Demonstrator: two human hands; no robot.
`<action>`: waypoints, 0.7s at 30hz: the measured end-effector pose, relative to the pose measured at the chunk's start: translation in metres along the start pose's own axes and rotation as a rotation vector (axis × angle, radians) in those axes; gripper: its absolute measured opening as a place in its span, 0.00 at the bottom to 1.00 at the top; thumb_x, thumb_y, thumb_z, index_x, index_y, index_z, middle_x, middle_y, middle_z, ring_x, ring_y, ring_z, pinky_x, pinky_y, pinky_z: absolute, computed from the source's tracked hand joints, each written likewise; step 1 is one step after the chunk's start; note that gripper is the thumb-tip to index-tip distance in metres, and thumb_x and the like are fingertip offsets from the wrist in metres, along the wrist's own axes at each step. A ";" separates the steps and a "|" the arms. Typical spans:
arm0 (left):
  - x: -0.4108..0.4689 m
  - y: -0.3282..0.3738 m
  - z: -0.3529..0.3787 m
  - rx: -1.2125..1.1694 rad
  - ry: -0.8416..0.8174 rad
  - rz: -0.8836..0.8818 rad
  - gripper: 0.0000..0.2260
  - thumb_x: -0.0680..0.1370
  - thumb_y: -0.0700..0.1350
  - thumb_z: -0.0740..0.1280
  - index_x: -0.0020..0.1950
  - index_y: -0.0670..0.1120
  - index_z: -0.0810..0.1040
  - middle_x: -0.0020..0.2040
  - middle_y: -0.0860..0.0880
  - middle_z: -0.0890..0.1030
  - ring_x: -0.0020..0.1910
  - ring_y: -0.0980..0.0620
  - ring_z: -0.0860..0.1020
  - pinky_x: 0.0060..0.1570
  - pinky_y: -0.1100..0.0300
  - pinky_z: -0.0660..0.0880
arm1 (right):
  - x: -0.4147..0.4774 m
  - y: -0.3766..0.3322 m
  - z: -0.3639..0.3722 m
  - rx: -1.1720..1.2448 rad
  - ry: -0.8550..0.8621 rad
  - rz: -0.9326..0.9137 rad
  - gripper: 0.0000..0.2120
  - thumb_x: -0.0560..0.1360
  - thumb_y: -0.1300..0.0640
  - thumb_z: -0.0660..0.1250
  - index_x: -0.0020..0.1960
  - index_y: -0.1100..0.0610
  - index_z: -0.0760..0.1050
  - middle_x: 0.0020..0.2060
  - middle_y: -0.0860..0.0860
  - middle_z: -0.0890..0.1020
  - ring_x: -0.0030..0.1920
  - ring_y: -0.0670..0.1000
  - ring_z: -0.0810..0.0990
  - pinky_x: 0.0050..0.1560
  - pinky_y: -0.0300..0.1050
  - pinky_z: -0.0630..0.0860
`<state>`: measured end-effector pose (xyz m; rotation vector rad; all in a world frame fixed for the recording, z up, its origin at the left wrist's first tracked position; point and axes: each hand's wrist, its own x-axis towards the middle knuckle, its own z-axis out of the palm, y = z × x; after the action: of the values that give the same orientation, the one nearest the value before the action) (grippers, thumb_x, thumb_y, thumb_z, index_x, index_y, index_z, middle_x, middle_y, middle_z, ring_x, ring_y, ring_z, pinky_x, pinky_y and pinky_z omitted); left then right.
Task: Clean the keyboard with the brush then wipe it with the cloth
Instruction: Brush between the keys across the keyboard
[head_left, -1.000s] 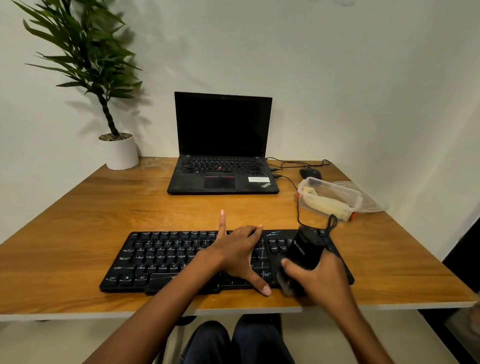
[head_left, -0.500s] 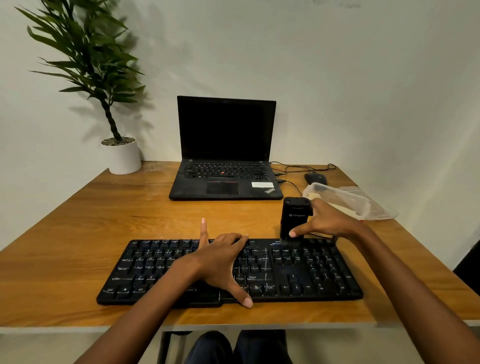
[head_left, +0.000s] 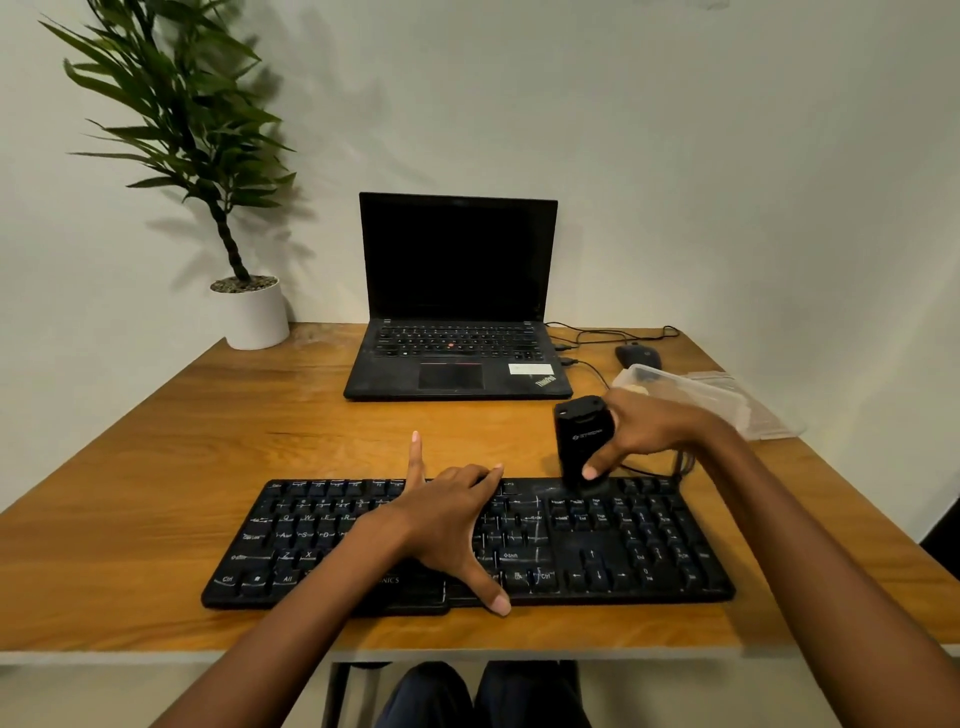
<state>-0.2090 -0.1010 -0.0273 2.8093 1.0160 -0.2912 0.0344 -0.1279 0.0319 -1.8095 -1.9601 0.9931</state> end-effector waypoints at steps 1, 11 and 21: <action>0.000 0.000 0.000 -0.002 0.001 -0.003 0.58 0.64 0.70 0.69 0.77 0.46 0.36 0.78 0.49 0.48 0.77 0.50 0.45 0.58 0.32 0.21 | 0.006 -0.002 0.010 0.015 0.015 -0.015 0.19 0.64 0.64 0.76 0.47 0.49 0.71 0.41 0.45 0.79 0.45 0.48 0.79 0.41 0.33 0.74; 0.000 -0.001 0.004 -0.009 0.028 0.006 0.57 0.65 0.69 0.69 0.77 0.45 0.37 0.79 0.49 0.46 0.77 0.50 0.44 0.55 0.33 0.19 | -0.014 0.008 -0.004 -0.020 0.065 0.023 0.20 0.64 0.62 0.77 0.47 0.48 0.71 0.44 0.44 0.79 0.50 0.48 0.78 0.44 0.30 0.70; 0.002 -0.004 0.007 -0.017 0.031 0.003 0.58 0.64 0.71 0.68 0.77 0.45 0.36 0.78 0.49 0.48 0.77 0.51 0.45 0.57 0.31 0.21 | -0.013 0.013 0.028 0.086 0.186 -0.034 0.24 0.65 0.59 0.76 0.57 0.53 0.69 0.48 0.44 0.78 0.53 0.47 0.77 0.45 0.27 0.71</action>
<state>-0.2110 -0.0982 -0.0350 2.8082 1.0159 -0.2383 0.0287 -0.1487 0.0062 -1.7480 -1.8036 0.8517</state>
